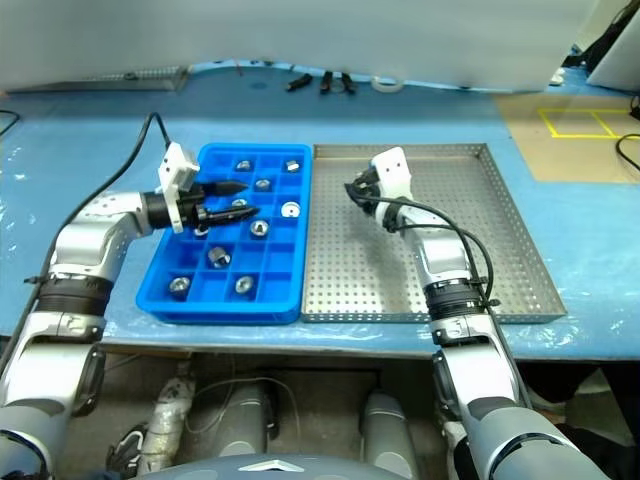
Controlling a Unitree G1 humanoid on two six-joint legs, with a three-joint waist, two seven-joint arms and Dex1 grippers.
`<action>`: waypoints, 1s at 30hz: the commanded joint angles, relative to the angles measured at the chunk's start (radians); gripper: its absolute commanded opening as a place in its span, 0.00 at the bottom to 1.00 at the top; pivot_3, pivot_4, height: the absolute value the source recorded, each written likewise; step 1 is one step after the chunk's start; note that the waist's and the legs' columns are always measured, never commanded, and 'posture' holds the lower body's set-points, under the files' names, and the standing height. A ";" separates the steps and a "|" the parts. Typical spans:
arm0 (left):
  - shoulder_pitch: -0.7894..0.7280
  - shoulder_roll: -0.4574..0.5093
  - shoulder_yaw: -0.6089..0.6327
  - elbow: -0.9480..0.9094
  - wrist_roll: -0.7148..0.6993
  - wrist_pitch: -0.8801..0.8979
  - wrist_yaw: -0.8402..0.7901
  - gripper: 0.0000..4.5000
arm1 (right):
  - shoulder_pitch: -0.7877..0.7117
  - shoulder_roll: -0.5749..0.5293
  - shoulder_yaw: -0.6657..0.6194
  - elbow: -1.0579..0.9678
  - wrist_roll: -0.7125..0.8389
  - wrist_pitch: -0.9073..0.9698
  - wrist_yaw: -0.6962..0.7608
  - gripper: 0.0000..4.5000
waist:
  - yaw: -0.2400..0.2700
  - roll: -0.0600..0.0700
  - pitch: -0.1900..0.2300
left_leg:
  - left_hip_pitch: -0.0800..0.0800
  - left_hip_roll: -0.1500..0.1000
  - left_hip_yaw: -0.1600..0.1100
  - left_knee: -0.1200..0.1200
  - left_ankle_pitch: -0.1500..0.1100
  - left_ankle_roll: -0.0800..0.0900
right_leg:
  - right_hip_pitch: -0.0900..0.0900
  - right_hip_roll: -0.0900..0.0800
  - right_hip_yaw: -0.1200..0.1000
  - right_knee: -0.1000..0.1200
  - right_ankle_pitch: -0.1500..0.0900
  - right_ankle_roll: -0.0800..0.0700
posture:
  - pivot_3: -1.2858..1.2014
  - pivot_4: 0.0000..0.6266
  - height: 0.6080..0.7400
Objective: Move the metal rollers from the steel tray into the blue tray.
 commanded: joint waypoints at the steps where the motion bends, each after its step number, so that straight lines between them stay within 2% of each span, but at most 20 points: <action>1: 0.071 0.043 0.074 -0.153 -0.052 0.062 0.043 0.77 | -0.026 0.007 0.066 -0.095 0.035 0.022 0.120 0.38 | 0.010 0.000 0.000 | 0.000 0.001 0.000 0.000 0.000 -0.001 | 0.000 0.000 -0.001 0.000 0.000 -0.001 | 0.56 0.24 1.00; 11: 0.372 0.093 0.197 -0.486 -0.163 0.213 0.160 0.77 | 0.012 -0.037 0.168 -0.189 0.089 0.084 0.369 0.38 | 0.082 0.000 0.000 | 0.001 0.003 0.000 -0.010 0.004 -0.006 | -0.002 0.001 -0.004 -0.001 -0.002 -0.003 | 0.62 0.24 1.00; 23: 0.432 0.089 0.202 -0.565 -0.215 0.245 0.249 0.77 | 0.024 -0.044 0.202 -0.154 0.072 0.096 0.414 0.38 | 0.107 0.000 0.000 | 0.001 0.003 -0.001 -0.014 0.006 -0.011 | -0.005 0.003 -0.004 0.000 -0.002 -0.003 | 0.63 0.24 1.00; 30: 0.392 0.092 0.174 -0.529 -0.211 0.233 0.243 0.77 | 0.051 -0.044 0.206 -0.208 0.086 0.149 0.421 0.91 | 0.107 0.000 0.000 | 0.001 0.004 -0.001 -0.014 0.009 -0.014 | -0.005 0.004 -0.003 0.000 -0.002 -0.003 | 0.62 0.24 1.00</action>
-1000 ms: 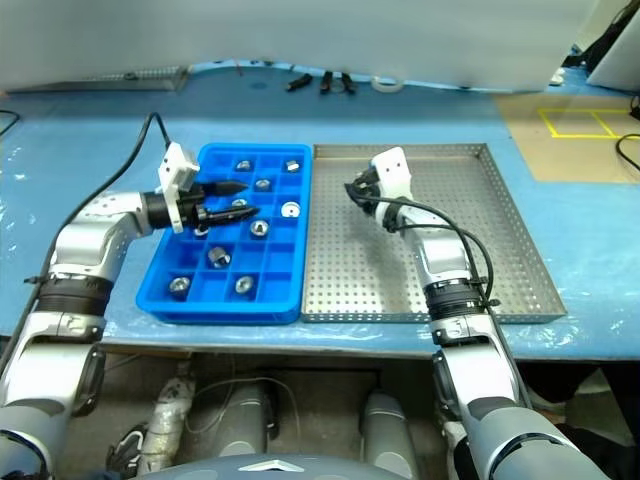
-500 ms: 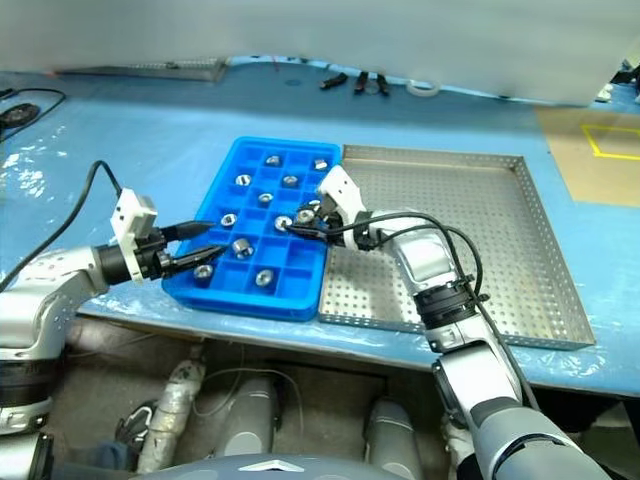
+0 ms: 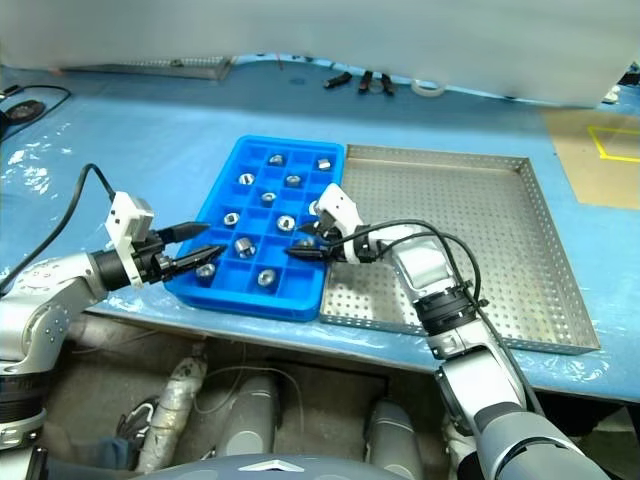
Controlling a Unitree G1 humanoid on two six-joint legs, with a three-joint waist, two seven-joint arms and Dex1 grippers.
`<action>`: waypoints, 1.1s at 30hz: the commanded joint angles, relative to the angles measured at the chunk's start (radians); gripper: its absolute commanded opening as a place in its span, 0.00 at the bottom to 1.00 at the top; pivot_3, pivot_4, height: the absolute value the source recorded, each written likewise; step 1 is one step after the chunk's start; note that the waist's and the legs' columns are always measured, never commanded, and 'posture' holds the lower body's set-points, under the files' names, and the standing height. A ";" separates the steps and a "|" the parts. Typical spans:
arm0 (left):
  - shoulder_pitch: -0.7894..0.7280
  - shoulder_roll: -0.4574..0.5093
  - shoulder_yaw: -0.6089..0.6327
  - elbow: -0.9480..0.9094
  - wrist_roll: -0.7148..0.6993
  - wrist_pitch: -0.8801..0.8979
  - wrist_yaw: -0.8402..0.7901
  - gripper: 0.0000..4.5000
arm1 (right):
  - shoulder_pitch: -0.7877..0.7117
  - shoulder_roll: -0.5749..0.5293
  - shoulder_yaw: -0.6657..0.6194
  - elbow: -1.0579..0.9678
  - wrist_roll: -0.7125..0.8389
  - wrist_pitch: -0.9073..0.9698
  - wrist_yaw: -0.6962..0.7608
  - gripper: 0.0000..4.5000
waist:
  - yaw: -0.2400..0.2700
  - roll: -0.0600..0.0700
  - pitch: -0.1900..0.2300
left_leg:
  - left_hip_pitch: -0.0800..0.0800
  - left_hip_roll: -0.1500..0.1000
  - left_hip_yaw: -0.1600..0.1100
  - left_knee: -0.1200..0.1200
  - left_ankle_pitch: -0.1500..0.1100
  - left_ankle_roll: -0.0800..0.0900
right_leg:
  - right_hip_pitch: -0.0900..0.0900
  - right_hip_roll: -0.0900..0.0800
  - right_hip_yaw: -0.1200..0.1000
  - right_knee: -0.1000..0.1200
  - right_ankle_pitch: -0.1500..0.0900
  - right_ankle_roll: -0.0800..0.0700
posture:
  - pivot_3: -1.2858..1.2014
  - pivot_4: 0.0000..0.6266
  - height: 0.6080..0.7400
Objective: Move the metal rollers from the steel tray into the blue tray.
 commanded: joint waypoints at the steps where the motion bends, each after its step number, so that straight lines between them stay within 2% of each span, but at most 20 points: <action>1: -0.033 0.013 -0.005 0.003 -0.008 -0.013 -0.008 0.77 | -0.003 -0.002 -0.008 -0.044 0.006 -0.003 -0.018 0.98 | 0.000 0.000 0.000 | 0.000 0.000 0.000 0.000 0.000 0.000 | 0.000 0.000 0.000 0.001 0.000 0.000 | 0.62 0.24 1.00; 7: -0.089 0.009 -0.035 0.057 0.003 -0.037 -0.029 0.77 | -0.010 -0.038 -0.047 -0.049 0.000 -0.014 -0.050 0.98 | 0.000 0.000 0.000 | 0.001 0.000 0.000 0.000 0.001 -0.002 | 0.000 0.000 0.001 0.002 0.000 0.000 | 0.59 0.24 1.00; 15: -0.300 -0.055 -0.158 0.317 0.114 -0.188 -0.073 0.77 | 0.024 -0.119 -0.176 -0.149 0.024 0.034 -0.145 0.98 | -0.006 0.000 0.000 | 0.001 0.000 0.000 0.001 0.003 -0.004 | 0.001 0.001 0.002 0.003 0.001 0.000 | 0.53 0.24 1.00; 18: -0.403 -0.103 -0.211 0.443 0.149 -0.251 -0.124 0.77 | 0.071 -0.158 -0.252 -0.225 0.028 0.074 -0.212 0.98 | -0.010 -0.001 0.000 | 0.001 -0.001 0.000 0.001 0.003 -0.004 | 0.001 0.000 0.002 0.003 0.002 0.003 | 0.50 0.24 1.00; 24: -0.618 -0.256 -0.300 0.748 0.223 -0.394 -0.230 0.77 | 0.261 -0.229 -0.441 -0.436 0.068 0.186 -0.333 0.98 | -0.039 -0.001 -0.001 | 0.001 -0.003 0.000 0.002 0.002 -0.003 | 0.002 0.000 0.005 0.002 0.003 0.005 | 0.43 0.24 1.00; 28: -0.722 -0.345 -0.314 0.940 0.268 -0.484 -0.260 0.77 | 0.378 -0.237 -0.537 -0.523 0.077 0.216 -0.405 0.98 | -0.079 -0.001 -0.001 | 0.002 -0.003 0.001 0.002 0.002 -0.002 | 0.002 0.000 0.005 0.001 0.003 0.005 | 0.41 0.24 1.00; 33: -0.780 -0.411 -0.306 1.109 0.308 -0.557 -0.272 0.77 | 0.485 -0.212 -0.622 -0.585 0.099 0.218 -0.479 0.98 | -0.117 -0.001 -0.001 | 0.005 -0.003 0.002 0.002 0.001 -0.001 | 0.003 0.000 0.007 0.001 0.002 0.002 | 0.39 0.24 1.00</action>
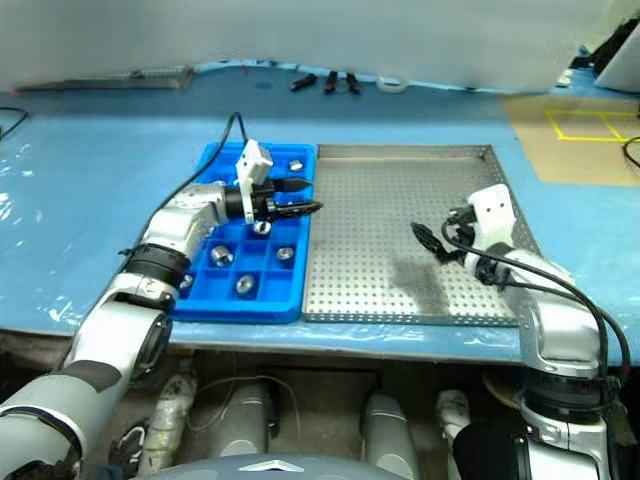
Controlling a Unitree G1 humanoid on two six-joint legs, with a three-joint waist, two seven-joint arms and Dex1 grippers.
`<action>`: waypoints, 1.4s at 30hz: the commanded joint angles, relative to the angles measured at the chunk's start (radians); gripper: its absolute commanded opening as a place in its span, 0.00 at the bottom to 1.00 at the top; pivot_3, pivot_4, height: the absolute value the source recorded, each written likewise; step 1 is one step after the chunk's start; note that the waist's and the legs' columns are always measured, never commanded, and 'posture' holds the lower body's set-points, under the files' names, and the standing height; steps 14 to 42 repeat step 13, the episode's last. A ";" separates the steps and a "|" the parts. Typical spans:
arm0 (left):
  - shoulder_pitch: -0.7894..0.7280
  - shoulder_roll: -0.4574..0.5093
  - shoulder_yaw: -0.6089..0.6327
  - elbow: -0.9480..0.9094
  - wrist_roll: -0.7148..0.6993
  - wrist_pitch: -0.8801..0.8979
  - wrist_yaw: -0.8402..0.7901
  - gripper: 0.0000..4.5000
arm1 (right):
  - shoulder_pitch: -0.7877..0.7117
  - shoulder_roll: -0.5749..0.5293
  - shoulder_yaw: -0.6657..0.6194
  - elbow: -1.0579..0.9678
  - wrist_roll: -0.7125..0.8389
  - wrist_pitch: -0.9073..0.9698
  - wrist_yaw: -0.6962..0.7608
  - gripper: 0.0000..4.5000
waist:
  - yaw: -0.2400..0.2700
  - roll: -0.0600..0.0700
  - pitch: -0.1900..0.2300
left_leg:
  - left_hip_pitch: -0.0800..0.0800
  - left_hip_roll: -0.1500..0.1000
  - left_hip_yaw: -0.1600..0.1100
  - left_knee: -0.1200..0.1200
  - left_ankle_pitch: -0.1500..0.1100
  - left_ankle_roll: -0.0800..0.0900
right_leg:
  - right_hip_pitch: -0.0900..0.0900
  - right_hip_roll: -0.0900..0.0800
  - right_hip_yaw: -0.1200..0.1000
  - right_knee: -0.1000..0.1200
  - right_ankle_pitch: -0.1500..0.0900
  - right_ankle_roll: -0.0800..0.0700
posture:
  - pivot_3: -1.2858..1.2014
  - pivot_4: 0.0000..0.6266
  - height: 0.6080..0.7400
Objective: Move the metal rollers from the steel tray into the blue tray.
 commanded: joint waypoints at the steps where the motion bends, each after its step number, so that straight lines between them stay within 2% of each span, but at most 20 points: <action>1: -0.036 -0.014 0.015 0.080 0.025 -0.053 -0.003 0.77 | 0.027 0.015 -0.049 -0.058 0.023 -0.015 -0.050 0.98 | -0.010 0.000 0.000 | 0.001 0.000 0.001 0.000 -0.001 0.001 | 0.001 0.000 0.001 0.000 0.000 -0.001 | 0.39 0.24 1.00; 6: -0.007 -0.007 0.009 0.041 0.035 -0.060 -0.075 0.77 | 0.014 0.049 -0.014 -0.060 0.032 -0.027 -0.092 0.98 | -0.023 0.000 0.000 | 0.006 0.000 0.002 0.000 -0.003 0.005 | 0.005 -0.001 0.001 -0.001 0.000 -0.001 | 0.40 0.24 1.00; 13: 0.014 0.030 0.042 -0.028 0.033 -0.048 -0.053 0.77 | -0.033 0.047 0.042 0.005 0.035 -0.062 -0.086 0.98 | -0.019 0.000 0.000 | 0.009 0.000 0.002 0.000 -0.004 0.007 | 0.008 -0.001 0.001 -0.002 -0.001 -0.002 | 0.42 0.24 1.00; 42: 0.014 0.030 0.042 -0.028 0.033 -0.048 -0.053 0.77 | -0.033 0.047 0.042 0.005 0.035 -0.062 -0.086 0.98 | -0.019 0.000 0.000 | 0.009 0.000 0.002 0.000 -0.004 0.007 | 0.008 -0.001 0.001 -0.002 -0.001 -0.002 | 0.42 0.24 1.00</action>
